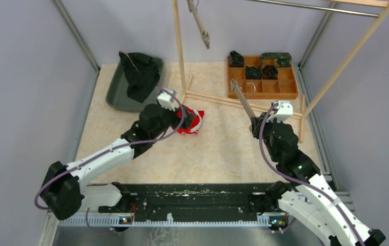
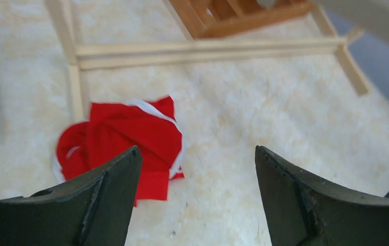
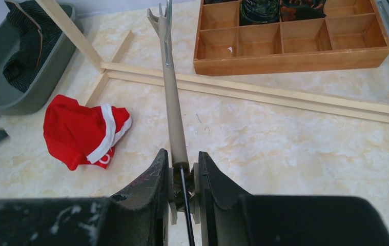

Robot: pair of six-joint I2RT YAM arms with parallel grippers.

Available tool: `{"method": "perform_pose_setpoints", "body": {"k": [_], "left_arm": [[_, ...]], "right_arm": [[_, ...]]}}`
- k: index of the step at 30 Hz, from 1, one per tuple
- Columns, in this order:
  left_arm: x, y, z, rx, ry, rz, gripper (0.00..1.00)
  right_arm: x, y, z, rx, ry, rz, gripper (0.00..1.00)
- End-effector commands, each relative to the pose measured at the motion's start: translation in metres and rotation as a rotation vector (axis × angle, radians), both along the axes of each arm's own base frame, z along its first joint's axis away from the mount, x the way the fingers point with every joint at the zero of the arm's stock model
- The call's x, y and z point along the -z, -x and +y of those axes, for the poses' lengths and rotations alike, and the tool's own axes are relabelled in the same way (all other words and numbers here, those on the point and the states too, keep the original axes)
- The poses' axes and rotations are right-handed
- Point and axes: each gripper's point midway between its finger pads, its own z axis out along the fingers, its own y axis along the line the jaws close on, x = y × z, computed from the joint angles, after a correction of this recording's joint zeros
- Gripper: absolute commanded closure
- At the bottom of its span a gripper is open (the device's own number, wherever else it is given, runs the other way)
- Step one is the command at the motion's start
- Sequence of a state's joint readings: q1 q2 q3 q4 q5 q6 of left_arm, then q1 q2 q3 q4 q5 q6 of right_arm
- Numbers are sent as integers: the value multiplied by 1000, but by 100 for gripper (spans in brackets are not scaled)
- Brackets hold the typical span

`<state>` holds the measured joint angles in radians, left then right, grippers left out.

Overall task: Clip the underwear to the hanger
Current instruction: Place the underwear at the center of the board, then adjust the underwear at the center of the board.

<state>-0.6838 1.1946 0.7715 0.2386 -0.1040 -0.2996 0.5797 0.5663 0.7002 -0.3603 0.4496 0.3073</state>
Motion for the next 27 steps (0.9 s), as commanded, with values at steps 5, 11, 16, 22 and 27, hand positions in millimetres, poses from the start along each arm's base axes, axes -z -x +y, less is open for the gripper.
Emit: {"method": "perform_pose_setpoints", "body": {"k": [5, 11, 16, 22, 27], "left_arm": [[90, 24, -21, -7, -390, 92, 15], [120, 22, -17, -62, -522, 112, 17], [132, 14, -12, -122, -607, 109, 19], [138, 8, -14, -167, -687, 55, 22], [147, 6, -14, -208, -775, 31, 25]], "right_arm": [[-23, -5, 5, -14, -44, -71, 100], [-24, -4, 5, -15, -42, -71, 100], [-23, -3, 4, -14, -42, -71, 100], [-21, -3, 4, -11, -40, -68, 100], [-21, -4, 4, -11, -38, -68, 100]]}}
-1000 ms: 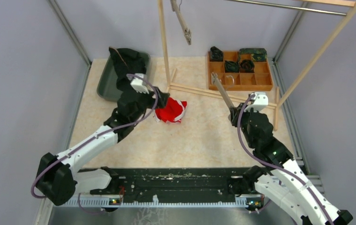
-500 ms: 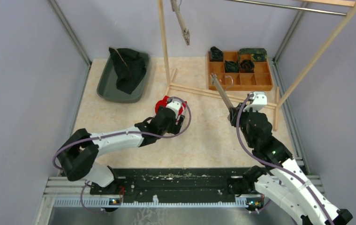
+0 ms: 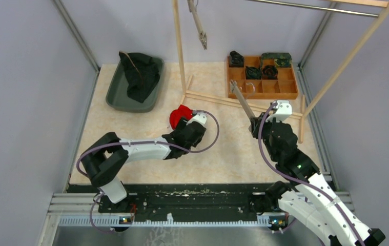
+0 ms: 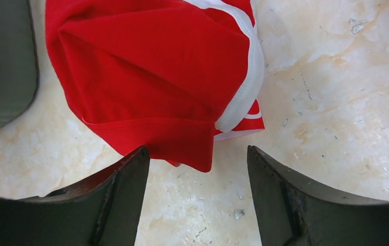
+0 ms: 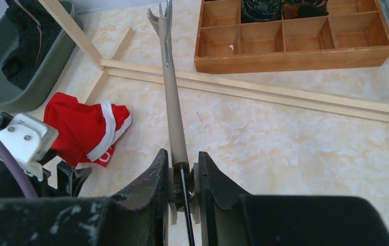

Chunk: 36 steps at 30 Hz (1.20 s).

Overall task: Clip the underwear to the hanger
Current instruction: Adjust the underwear at the center of the board.

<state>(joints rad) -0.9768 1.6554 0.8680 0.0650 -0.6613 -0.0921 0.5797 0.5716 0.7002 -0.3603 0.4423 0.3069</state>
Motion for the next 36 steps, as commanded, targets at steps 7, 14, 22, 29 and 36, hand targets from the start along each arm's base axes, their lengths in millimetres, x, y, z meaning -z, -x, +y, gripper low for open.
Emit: {"method": "perform_pose_setpoints", "body": {"k": [7, 14, 22, 29, 36], "left_arm": [[-19, -11, -7, -46, -79, -126, 52], [-26, -14, -9, -48, -82, -148, 92], [-50, -10, -12, -55, -49, -139, 100], [-143, 4, -6, -71, 178, -166, 100], [-244, 19, 17, -99, 428, -273, 100]], "right_arm": [[-21, -3, 2, -4, -39, -72, 100], [-22, -3, 2, -4, -41, -74, 100], [-25, -1, 0, 1, -44, -79, 100], [-30, 1, 1, -7, -56, -85, 100], [-37, 8, 2, -35, -81, -95, 100]]}}
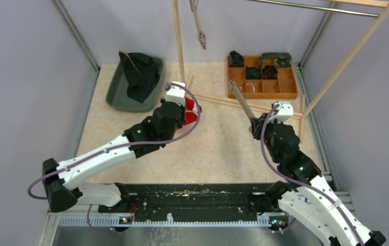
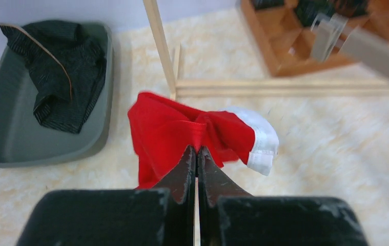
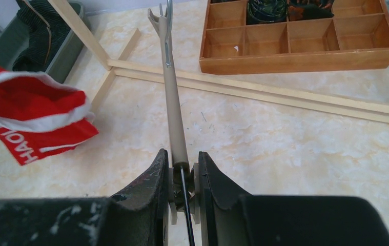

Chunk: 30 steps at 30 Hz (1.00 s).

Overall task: Clip the underwear to the hanger
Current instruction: Adjust the underwear at the center of the board.

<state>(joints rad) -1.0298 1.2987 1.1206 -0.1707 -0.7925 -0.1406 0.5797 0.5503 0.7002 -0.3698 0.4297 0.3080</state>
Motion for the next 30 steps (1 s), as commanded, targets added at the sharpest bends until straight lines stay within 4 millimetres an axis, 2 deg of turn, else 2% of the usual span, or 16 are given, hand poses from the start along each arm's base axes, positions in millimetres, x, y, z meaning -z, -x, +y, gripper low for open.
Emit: {"method": "perform_pose_setpoints", "body": {"k": [1, 7, 9, 12, 17, 23, 26, 30], "left_arm": [[-55, 12, 16, -25, 136, -37, 100], [-114, 19, 40, -131, 282, -67, 100], [-128, 22, 53, -198, 343, -74, 100], [-138, 27, 72, -299, 422, -84, 100], [-139, 34, 86, -365, 519, -76, 100], [-140, 43, 85, -301, 528, -45, 100], [-141, 42, 82, -283, 495, -47, 100], [-122, 30, 64, -291, 396, -35, 100]], "right_arm": [[-34, 6, 2, -26, -73, -86, 100], [-36, 9, 4, -45, -69, -79, 100], [-38, 9, 4, -46, -73, -83, 100], [-40, 9, 5, -50, -75, -85, 100], [-44, 10, 4, -52, -71, -87, 100], [-45, 10, 4, -52, -72, -88, 100], [-42, 9, 5, -53, -69, -82, 100], [-41, 7, 7, -52, -74, -85, 100]]}}
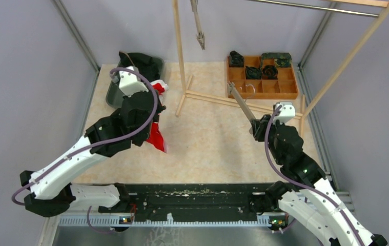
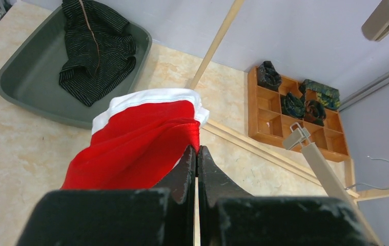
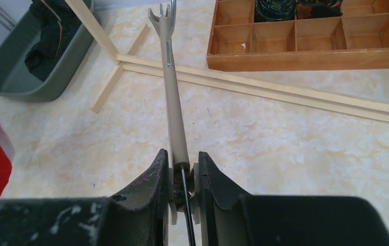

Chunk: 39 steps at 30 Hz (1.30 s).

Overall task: Clip the underwear to the hanger
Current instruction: Adjust the underwear at the center of the board.

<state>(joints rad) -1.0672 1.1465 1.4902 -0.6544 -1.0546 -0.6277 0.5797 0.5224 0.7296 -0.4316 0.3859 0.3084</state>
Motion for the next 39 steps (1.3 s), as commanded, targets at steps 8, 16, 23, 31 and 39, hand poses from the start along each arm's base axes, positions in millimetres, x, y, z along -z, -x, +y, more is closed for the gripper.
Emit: {"method": "perform_pose_setpoints", "body": {"k": [8, 16, 23, 31, 39], "left_arm": [[98, -66, -72, 51, -148, 146, 100], [145, -134, -72, 10, -168, 80, 42], [98, -135, -65, 17, -130, -63, 8], [132, -68, -81, 354, -85, -5, 21], [240, -26, -107, 470, -163, 305, 28]], "right_arm": [[-36, -4, 6, -10, -81, -97, 100], [-27, -2, 6, -19, -77, -88, 100], [-12, -4, 12, -38, -68, -59, 100], [9, -8, 18, -47, -68, -15, 100], [12, -9, 15, -30, -64, -12, 100]]}}
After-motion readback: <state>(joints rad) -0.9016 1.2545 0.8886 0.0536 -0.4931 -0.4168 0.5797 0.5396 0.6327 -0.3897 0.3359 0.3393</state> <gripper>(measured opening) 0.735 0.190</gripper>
